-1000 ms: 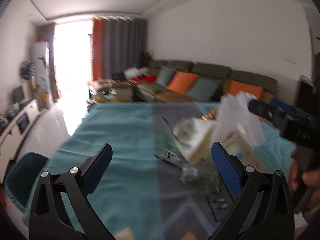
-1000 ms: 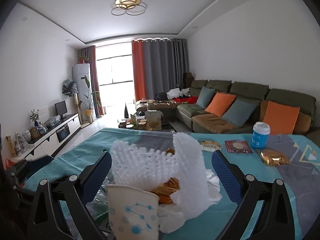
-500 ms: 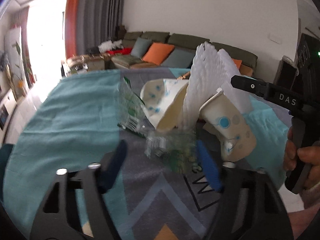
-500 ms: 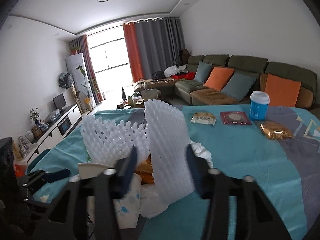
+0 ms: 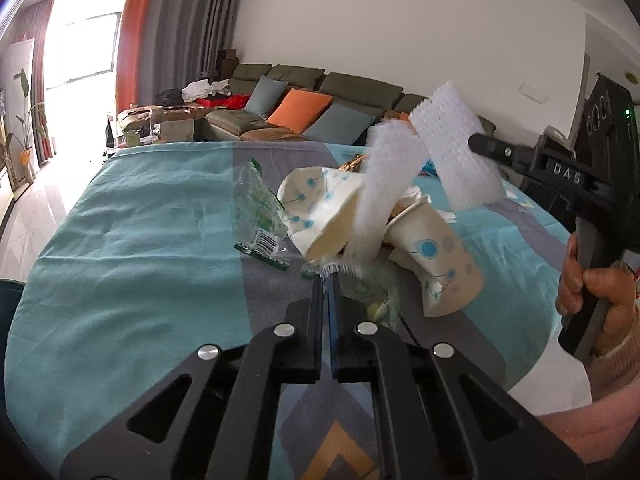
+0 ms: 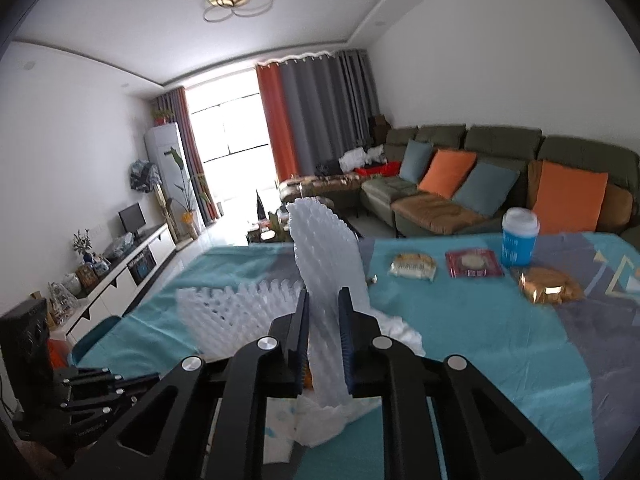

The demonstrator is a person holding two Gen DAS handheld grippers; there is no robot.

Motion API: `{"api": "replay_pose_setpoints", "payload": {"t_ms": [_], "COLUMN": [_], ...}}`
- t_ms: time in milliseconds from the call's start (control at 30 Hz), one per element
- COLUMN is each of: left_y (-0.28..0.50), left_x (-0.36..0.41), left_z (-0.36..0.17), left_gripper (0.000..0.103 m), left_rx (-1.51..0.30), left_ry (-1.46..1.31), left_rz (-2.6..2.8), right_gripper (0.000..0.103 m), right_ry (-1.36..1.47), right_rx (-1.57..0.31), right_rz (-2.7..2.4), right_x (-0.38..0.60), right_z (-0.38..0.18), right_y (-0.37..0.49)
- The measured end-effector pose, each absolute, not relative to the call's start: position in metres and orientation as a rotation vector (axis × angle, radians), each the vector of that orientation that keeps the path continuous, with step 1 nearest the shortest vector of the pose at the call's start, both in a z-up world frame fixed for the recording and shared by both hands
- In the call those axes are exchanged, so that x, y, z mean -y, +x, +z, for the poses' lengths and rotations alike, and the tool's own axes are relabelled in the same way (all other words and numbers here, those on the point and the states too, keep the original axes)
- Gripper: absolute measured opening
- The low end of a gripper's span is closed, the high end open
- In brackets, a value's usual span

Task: Collect trash
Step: 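Carry the foam net and plastic bag with both tools over the teal bin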

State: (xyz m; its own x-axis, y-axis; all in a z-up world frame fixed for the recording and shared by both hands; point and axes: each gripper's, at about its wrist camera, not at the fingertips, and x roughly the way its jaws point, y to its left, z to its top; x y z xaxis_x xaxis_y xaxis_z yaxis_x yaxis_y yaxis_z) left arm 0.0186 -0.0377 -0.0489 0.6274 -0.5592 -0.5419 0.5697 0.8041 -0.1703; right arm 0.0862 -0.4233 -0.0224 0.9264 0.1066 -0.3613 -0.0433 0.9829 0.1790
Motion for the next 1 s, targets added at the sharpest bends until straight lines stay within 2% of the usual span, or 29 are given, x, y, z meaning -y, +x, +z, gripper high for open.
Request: {"api": "replay_pose_setpoints", "payload": {"t_ms": [567, 1000], "left_y": [-0.002, 0.0], "left_x": [-0.03, -0.143], "left_z": [-0.016, 0.006], "left_gripper": [0.002, 0.002], "left_rx": [-0.522, -0.464], "left_ry": [-0.048, -0.091], "left_rz": [-0.538, -0.22], "right_gripper": [0.013, 0.013], "right_ry": [0.124, 0.131], "right_rx": [-0.239, -0.354], "right_rz": [0.344, 0.746], "right_x": [0.373, 0.255], "right_z": [0.027, 0.018], "right_y": [0.08, 0.152]}}
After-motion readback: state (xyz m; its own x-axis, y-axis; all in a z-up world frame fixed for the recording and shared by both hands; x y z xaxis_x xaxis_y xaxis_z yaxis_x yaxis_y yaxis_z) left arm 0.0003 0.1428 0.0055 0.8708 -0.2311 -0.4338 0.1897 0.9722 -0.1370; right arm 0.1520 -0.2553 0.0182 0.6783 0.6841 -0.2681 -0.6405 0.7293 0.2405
